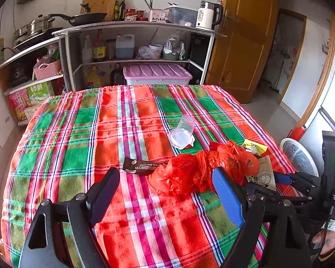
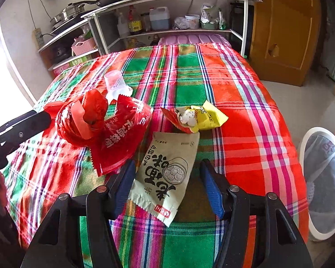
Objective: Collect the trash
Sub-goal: 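Close the right tool on the beige snack packet while the left tool grips the red plastic bag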
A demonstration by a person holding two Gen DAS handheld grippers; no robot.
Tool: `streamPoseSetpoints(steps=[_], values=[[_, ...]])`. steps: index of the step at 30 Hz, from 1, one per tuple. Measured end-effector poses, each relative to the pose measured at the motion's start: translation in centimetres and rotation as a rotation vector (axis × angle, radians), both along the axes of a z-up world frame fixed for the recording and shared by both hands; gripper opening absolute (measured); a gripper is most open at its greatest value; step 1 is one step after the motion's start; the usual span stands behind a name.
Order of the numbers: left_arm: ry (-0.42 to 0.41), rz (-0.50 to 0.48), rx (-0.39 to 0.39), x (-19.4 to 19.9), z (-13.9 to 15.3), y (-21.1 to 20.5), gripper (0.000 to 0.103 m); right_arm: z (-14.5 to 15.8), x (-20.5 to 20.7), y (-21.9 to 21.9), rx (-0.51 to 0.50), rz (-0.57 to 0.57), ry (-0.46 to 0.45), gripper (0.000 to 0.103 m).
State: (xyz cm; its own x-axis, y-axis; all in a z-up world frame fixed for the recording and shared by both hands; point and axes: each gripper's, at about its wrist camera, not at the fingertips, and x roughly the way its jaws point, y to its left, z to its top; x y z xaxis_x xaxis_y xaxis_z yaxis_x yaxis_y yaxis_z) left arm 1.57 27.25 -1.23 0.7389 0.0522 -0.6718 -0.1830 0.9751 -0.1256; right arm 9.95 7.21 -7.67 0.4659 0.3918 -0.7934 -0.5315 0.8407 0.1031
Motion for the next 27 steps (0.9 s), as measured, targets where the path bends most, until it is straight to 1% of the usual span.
streamPoseSetpoints(steps=[6, 10, 11, 12, 13, 16, 19, 21, 23, 25, 27], values=[[0.004, -0.053, 0.051, 0.9, 0.5, -1.0, 0.088, -0.3, 0.5, 0.0, -0.008, -0.014, -0.002, 0.061], [0.004, -0.090, 0.037, 1.4, 0.6, -1.2, 0.089, -0.3, 0.2, -0.1, -0.008, -0.012, -0.008, 0.060], [0.007, -0.091, 0.045, 1.5, 0.6, -1.3, 0.089, -0.3, 0.2, -0.1, -0.008, -0.012, -0.010, 0.057], [0.004, -0.099, 0.052, 1.5, 0.6, -1.5, 0.089, -0.3, 0.1, -0.2, -0.009, -0.015, -0.015, 0.052], [0.003, -0.108, 0.052, 1.6, 0.6, -1.6, 0.090, -0.3, 0.1, -0.2, -0.005, -0.015, -0.016, 0.045], [0.005, -0.125, 0.052, 1.9, 0.6, -1.9, 0.093, -0.2, 0.1, -0.6, 0.015, -0.017, -0.007, 0.036], [0.021, -0.154, 0.041, 2.4, 0.2, -2.2, 0.094, -0.3, 0.2, -0.6, 0.020, -0.014, -0.008, 0.033], [0.051, -0.148, 0.043, 3.0, -0.4, -2.2, 0.094, -0.3, 0.1, -0.7, 0.024, -0.012, -0.009, 0.031], [0.063, -0.163, 0.044, 3.3, -0.9, -2.5, 0.094, -0.3, 0.1, -0.8, 0.031, -0.015, -0.010, 0.028], [0.088, -0.156, 0.044, 3.7, -1.3, -2.6, 0.094, -0.3, 0.1, -0.9, 0.032, -0.017, -0.011, 0.027], [0.090, -0.145, 0.037, 4.0, -1.4, -2.8, 0.094, -0.4, 0.1, -1.0, 0.035, -0.016, -0.012, 0.027]])
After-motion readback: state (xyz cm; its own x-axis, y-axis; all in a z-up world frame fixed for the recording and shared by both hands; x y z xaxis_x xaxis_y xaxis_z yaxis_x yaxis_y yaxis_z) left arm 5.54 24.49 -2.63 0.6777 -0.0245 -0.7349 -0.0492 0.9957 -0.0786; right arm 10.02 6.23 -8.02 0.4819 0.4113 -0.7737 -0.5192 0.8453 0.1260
